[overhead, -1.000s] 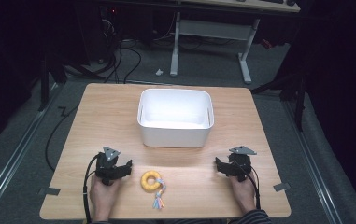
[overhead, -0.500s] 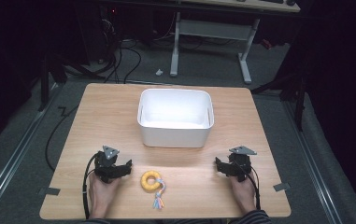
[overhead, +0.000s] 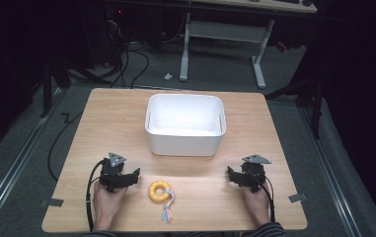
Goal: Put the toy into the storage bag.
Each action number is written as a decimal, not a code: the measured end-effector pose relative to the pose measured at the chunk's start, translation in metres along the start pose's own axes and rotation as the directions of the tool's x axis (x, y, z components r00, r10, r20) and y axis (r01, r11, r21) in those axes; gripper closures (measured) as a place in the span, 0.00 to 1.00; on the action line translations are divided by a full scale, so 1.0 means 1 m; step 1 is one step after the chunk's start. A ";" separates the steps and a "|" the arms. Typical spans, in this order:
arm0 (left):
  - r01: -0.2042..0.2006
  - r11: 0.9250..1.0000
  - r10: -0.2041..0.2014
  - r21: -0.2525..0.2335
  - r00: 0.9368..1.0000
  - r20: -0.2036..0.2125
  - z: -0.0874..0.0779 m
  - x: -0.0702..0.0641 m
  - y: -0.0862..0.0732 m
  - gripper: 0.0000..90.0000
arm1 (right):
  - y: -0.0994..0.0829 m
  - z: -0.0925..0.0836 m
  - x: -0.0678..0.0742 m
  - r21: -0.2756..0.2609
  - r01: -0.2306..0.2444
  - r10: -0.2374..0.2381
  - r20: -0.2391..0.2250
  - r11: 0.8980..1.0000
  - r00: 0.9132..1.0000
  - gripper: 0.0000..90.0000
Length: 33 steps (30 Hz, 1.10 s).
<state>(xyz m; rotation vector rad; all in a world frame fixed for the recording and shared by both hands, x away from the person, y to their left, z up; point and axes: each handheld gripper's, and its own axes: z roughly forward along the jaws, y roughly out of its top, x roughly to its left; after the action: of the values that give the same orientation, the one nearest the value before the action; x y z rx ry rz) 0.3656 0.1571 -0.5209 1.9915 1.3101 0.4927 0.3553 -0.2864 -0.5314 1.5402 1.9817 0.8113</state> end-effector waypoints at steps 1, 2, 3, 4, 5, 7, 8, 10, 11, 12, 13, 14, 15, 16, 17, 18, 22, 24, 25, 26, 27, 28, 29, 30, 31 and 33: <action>0.001 1.000 -0.001 0.003 1.000 0.006 -0.001 0.000 0.000 0.26 | 0.000 0.000 0.000 0.000 -0.001 0.001 0.000 1.000 1.000 0.24; -0.001 1.000 0.001 0.012 1.000 0.007 -0.001 0.001 0.000 0.26 | 0.000 0.000 0.000 0.001 -0.001 0.001 -0.001 1.000 1.000 0.24; -0.002 1.000 0.002 0.022 1.000 0.009 -0.002 0.001 0.001 0.26 | 0.000 0.000 0.000 0.000 -0.001 0.001 0.000 1.000 1.000 0.24; -0.002 1.000 0.002 0.025 1.000 0.014 -0.002 0.000 0.001 0.25 | 0.000 0.000 0.000 0.000 0.002 -0.002 0.002 1.000 1.000 0.24; -0.002 1.000 0.002 0.026 1.000 0.020 -0.003 0.000 0.001 0.25 | 0.000 0.000 0.000 0.000 0.002 -0.002 0.001 1.000 1.000 0.25; -0.006 1.000 0.005 0.024 1.000 0.026 -0.005 0.000 0.001 0.25 | 0.000 0.000 0.000 0.000 0.000 0.000 -0.003 1.000 1.000 0.25; -0.006 1.000 0.005 0.019 1.000 0.027 -0.006 -0.001 0.001 0.26 | 0.000 0.000 0.000 0.000 0.002 -0.002 -0.001 1.000 1.000 0.25; -0.003 1.000 0.003 0.013 0.999 0.033 -0.009 -0.001 0.001 0.26 | 0.000 0.000 0.000 0.000 0.006 -0.006 0.001 1.000 1.000 0.25; -0.005 1.000 0.005 0.012 0.999 0.037 -0.011 -0.001 0.001 0.26 | 0.000 0.000 0.000 -0.002 0.007 -0.007 0.001 1.000 1.000 0.25; -0.005 1.000 0.005 0.011 0.999 0.041 -0.012 -0.001 0.002 0.27 | 0.000 0.000 0.000 -0.001 0.005 -0.005 0.000 1.000 1.000 0.25; -0.006 1.000 0.005 0.011 0.999 0.046 -0.014 -0.001 0.002 0.27 | 0.000 0.000 0.000 0.000 0.006 -0.006 0.002 1.000 1.000 0.25; -0.003 1.000 0.003 0.009 0.999 0.051 -0.015 -0.002 0.002 0.27 | 0.000 -0.001 0.001 0.000 0.006 -0.006 0.004 1.000 1.000 0.25; -0.007 1.000 0.006 0.009 0.998 0.058 -0.016 -0.003 0.002 0.27 | 0.000 -0.001 0.001 0.000 0.007 -0.007 0.006 1.000 1.000 0.25; -0.010 1.000 0.009 0.009 0.998 0.066 -0.018 -0.004 0.002 0.27 | 0.000 -0.001 0.001 0.000 0.007 -0.007 0.003 1.000 1.000 0.26; -0.012 1.000 0.011 0.009 0.997 0.071 -0.018 -0.005 0.003 0.27 | 0.000 -0.001 0.001 0.000 0.005 -0.005 0.003 1.000 1.000 0.26; -0.017 1.000 0.016 0.016 0.997 0.077 -0.019 -0.005 0.003 0.27 | 0.000 -0.001 0.001 -0.001 0.006 -0.006 0.004 1.000 1.000 0.26; -0.028 0.999 0.025 0.027 0.994 0.105 -0.022 -0.008 0.006 0.29 | 0.000 -0.001 0.001 -0.005 0.016 -0.016 0.008 1.000 1.000 0.26; -0.034 0.999 0.030 0.029 0.993 0.118 -0.025 -0.010 0.008 0.30 | -0.001 -0.001 0.001 -0.006 0.015 -0.015 0.008 1.000 1.000 0.26; -0.037 0.999 0.033 0.028 0.992 0.126 -0.026 -0.012 0.009 0.30 | -0.001 -0.001 0.001 -0.006 0.016 -0.016 0.008 1.000 1.000 0.26; -0.041 0.999 0.037 0.024 0.990 0.133 -0.027 -0.014 0.010 0.30 | -0.001 -0.001 0.001 -0.006 0.016 -0.016 0.008 1.000 1.000 0.26; -0.047 0.999 0.044 0.022 0.989 0.138 -0.029 -0.016 0.010 0.31 | -0.001 -0.001 0.001 -0.005 0.013 -0.013 0.008 1.000 1.000 0.26; -0.054 0.998 0.051 0.019 0.989 0.142 -0.030 -0.018 0.011 0.31 | -0.001 -0.001 0.001 -0.005 0.013 -0.013 0.007 1.000 1.000 0.26; -0.057 0.998 0.054 0.016 0.988 0.148 -0.031 -0.020 0.011 0.32 | -0.001 -0.001 0.001 -0.005 0.013 -0.013 0.007 1.000 1.000 0.26; -0.063 0.998 0.059 0.017 0.986 0.154 -0.032 -0.022 0.012 0.33 | -0.001 -0.001 0.002 -0.005 0.014 -0.014 0.007 1.000 1.000 0.26; -0.066 0.998 0.062 0.019 0.985 0.159 -0.033 -0.023 0.012 0.33 | -0.001 -0.001 0.002 -0.005 0.014 -0.014 0.008 1.000 1.000 0.26; -0.078 0.997 0.073 0.022 0.984 0.165 -0.034 -0.026 0.013 0.34 | -0.001 -0.001 0.001 -0.005 0.013 -0.013 0.005 1.000 1.000 0.26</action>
<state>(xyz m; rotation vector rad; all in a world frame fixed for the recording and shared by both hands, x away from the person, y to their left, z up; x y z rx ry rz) 0.3414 0.1415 -0.4864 2.0642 1.1502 0.3380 0.3540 -0.2853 -0.5312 1.5234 1.9824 0.8055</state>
